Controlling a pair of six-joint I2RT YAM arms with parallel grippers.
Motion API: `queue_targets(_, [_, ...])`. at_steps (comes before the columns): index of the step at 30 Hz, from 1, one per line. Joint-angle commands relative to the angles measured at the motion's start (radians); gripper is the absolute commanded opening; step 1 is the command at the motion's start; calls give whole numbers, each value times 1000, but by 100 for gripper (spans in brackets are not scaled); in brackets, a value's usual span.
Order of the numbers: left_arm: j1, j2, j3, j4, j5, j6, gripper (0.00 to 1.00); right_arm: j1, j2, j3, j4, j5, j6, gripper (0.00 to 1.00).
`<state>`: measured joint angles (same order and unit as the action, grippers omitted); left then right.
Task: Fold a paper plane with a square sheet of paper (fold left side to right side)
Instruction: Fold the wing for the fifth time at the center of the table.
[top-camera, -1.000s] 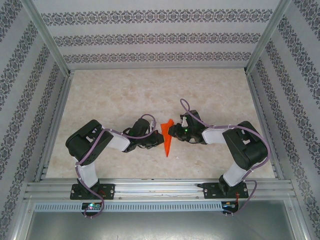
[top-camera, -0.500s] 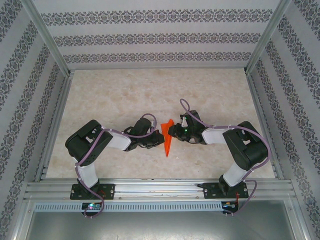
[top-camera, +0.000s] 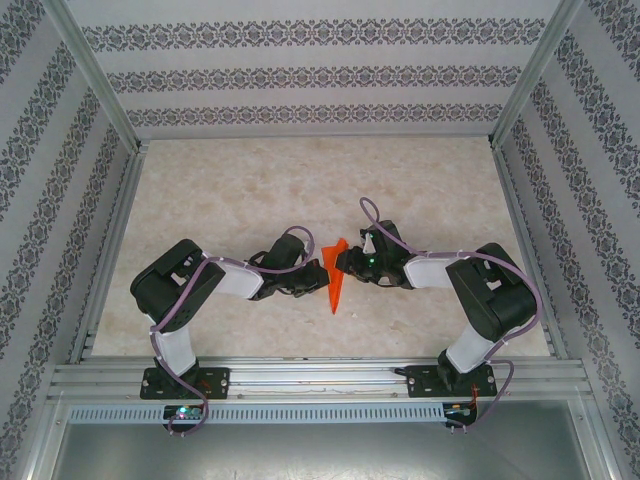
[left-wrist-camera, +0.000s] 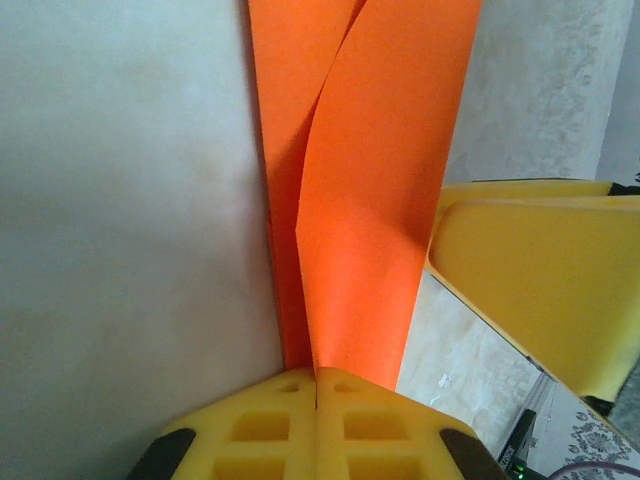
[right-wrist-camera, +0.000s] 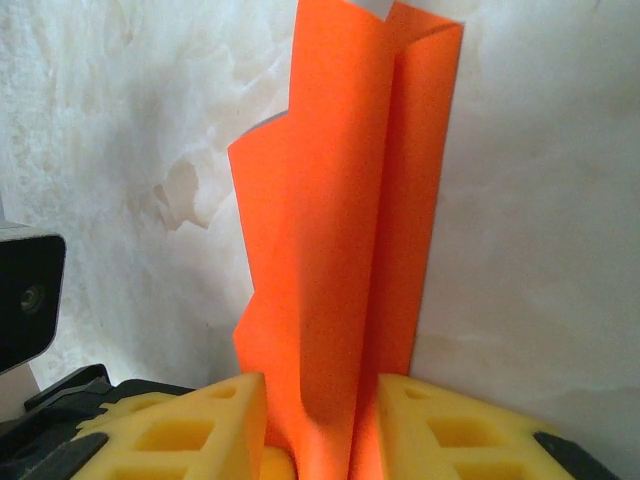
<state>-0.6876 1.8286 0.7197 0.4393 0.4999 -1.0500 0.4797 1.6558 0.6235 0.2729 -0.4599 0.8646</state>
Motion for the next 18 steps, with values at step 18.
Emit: queue_targets(18, [-32, 95, 1, -140, -105, 41, 5, -36, -64, 29, -45, -78, -68, 12])
